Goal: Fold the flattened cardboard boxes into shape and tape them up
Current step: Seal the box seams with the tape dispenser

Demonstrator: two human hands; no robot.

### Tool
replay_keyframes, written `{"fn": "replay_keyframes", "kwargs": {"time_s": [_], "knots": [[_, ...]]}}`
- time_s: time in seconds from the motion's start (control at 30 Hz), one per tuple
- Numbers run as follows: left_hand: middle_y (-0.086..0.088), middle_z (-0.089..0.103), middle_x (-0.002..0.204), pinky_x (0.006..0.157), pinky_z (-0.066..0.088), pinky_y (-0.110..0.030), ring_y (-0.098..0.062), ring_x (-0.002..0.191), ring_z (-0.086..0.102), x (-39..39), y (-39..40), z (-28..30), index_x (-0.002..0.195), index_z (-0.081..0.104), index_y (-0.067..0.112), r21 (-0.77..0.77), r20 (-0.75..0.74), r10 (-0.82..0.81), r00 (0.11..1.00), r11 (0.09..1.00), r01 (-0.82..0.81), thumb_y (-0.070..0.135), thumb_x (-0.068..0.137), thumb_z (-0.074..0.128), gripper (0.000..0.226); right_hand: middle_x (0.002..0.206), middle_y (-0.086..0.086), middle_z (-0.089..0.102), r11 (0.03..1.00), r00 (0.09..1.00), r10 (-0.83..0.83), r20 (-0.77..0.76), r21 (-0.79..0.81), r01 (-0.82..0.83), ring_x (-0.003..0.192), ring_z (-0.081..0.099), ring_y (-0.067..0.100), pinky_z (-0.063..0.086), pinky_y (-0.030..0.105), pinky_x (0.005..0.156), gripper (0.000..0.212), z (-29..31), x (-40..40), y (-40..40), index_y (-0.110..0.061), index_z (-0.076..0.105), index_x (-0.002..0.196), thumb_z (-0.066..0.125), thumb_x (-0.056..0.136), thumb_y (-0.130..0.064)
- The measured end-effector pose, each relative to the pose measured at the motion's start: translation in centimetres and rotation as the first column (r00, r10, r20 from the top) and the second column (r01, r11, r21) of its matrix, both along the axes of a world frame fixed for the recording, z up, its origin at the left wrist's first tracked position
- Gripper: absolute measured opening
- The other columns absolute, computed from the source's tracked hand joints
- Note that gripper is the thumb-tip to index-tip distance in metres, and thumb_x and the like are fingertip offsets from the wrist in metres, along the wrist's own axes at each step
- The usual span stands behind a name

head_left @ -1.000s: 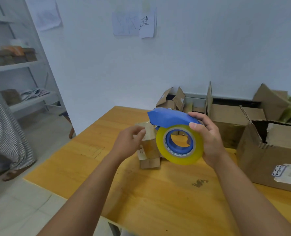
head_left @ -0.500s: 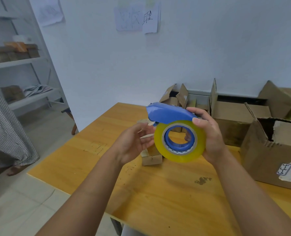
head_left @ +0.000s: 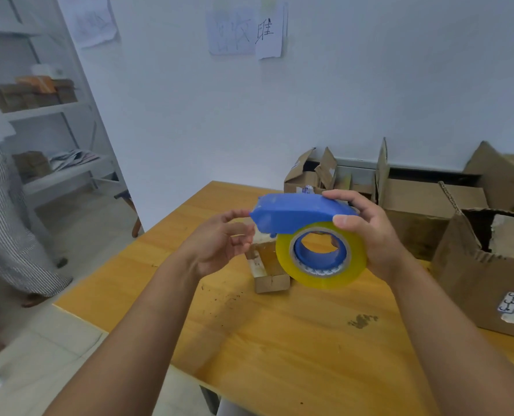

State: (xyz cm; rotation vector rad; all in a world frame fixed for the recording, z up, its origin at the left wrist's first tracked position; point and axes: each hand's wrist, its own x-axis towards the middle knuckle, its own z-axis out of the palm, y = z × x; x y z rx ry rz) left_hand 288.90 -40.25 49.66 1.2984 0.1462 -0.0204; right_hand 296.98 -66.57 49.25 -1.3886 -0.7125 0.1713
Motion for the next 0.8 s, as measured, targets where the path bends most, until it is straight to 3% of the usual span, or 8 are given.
{"fn": "replay_keyframes", "kwargs": {"time_s": [0.13, 0.27, 0.4, 0.6, 0.8], "knots": [[-0.003, 0.055, 0.072, 0.066, 0.052, -0.025, -0.012, 0.065, 0.057, -0.1, 0.6, 1.3, 0.124, 0.060, 0.012, 0.400, 0.093, -0.014, 0.996, 0.916, -0.025, -0.009, 0.094, 0.053, 0.038, 0.125, -0.017, 0.064, 0.965, 0.984, 0.023, 0.174, -0.261, 0.024, 0.113, 0.065, 0.013, 0.053, 0.031, 0.092, 0.052, 2.4, 1.0, -0.8, -0.044, 0.068, 0.119, 0.074, 0.068, -0.053], [-0.001, 0.057, 0.073, 0.072, 0.049, -0.029, -0.012, 0.068, 0.055, 0.7, 1.0, 1.8, 0.119, 0.064, 0.014, 0.542, 0.105, -0.006, 0.994, 0.839, -0.052, -0.006, 0.097, 0.051, 0.032, 0.118, -0.021, 0.066, 0.943, 0.975, 0.087, 0.203, -0.334, -0.014, 0.108, 0.066, 0.009, 0.055, 0.021, 0.083, 0.047, 3.8, 1.4, -0.7, -0.043, 0.068, 0.120, 0.075, 0.074, -0.047], [-0.006, 0.055, 0.077, 0.069, 0.048, -0.028, -0.014, 0.067, 0.052, 0.7, 3.4, 0.9, 0.118, 0.064, 0.009, 0.560, 0.072, 0.090, 0.993, 0.820, -0.115, -0.001, 0.099, 0.051, 0.025, 0.112, -0.020, 0.069, 0.949, 0.985, 0.067, 0.158, -0.315, -0.015, 0.102, 0.069, 0.010, 0.055, 0.019, 0.076, 0.041, 3.5, 2.2, -2.0, -0.041, 0.071, 0.118, 0.074, 0.078, -0.035], [-0.006, 0.057, 0.081, 0.066, 0.048, -0.028, -0.013, 0.066, 0.052, 0.9, 4.8, -2.1, 0.115, 0.064, 0.011, 0.542, -0.017, 0.166, 0.986, 0.830, -0.130, 0.002, 0.098, 0.054, 0.022, 0.112, -0.029, 0.065, 0.898, 0.981, 0.042, 0.187, -0.438, 0.045, 0.104, 0.065, 0.001, 0.053, 0.019, 0.079, 0.041, 3.0, 3.6, -3.3, -0.048, 0.070, 0.116, 0.073, 0.076, -0.043], [-0.002, 0.056, 0.082, 0.065, 0.045, -0.030, -0.015, 0.068, 0.047, 2.3, 3.5, -4.0, 0.108, 0.068, 0.014, 0.512, -0.001, 0.275, 0.961, 0.826, -0.236, 0.019, 0.096, 0.064, 0.013, 0.107, -0.023, 0.067, 0.909, 0.979, -0.020, 0.205, -0.404, 0.103, 0.099, 0.066, 0.003, 0.053, 0.015, 0.073, 0.037, 2.6, 4.4, -2.9, -0.043, 0.073, 0.111, 0.070, 0.075, -0.039]]}}
